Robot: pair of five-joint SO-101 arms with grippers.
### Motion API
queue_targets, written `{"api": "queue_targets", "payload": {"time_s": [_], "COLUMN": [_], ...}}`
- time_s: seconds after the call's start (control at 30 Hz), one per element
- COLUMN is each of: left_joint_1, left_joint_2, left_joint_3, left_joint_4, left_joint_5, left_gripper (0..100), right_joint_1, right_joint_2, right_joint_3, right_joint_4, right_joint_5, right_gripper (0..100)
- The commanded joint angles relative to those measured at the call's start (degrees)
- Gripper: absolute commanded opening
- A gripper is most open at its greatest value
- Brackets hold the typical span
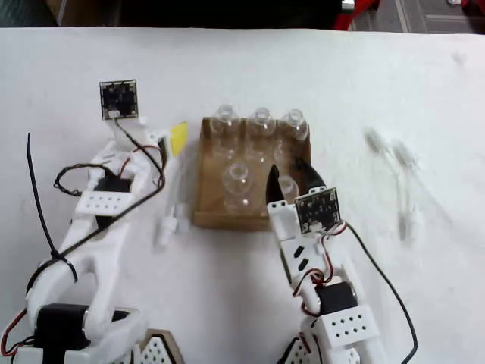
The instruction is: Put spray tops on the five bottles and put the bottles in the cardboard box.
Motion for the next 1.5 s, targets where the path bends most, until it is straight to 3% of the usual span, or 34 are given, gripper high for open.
{"api": "queue_targets", "payload": {"time_s": [0.0,0.37,0.63,0.97,1.13,1.3,1.47], "left_joint_1": [-0.66,-0.75,-0.75,-0.75,-0.75,-0.75,-0.75], "left_joint_2": [-0.57,-0.57,-0.57,-0.48,-0.48,-0.48,-0.48], "left_joint_3": [-0.62,-0.70,-0.70,-0.44,-0.44,-0.53,-0.53], "left_joint_4": [-1.58,-1.67,-1.76,-3.25,-3.25,-3.25,-3.25], "left_joint_5": [-0.44,-0.44,-0.44,-0.44,-0.44,-0.44,-0.44], "left_gripper": [29,29,29,29,29,29,29], "right_joint_1": [-0.48,-0.40,-0.22,0.13,2.59,6.11,10.33], "right_joint_2": [-0.40,-9.45,-22.81,-22.11,-22.11,-22.11,-22.11], "right_joint_3": [0.53,0.53,-0.35,-5.98,-7.47,-13.01,-13.45], "right_joint_4": [0.40,3.38,15.52,21.85,22.55,29.49,30.11], "right_joint_5": [0.00,0.00,-0.53,-0.62,-0.62,-7.30,-8.35], "right_gripper": [13.6,13.8,13.8,13.8,13.8,13.8,13.8]}}
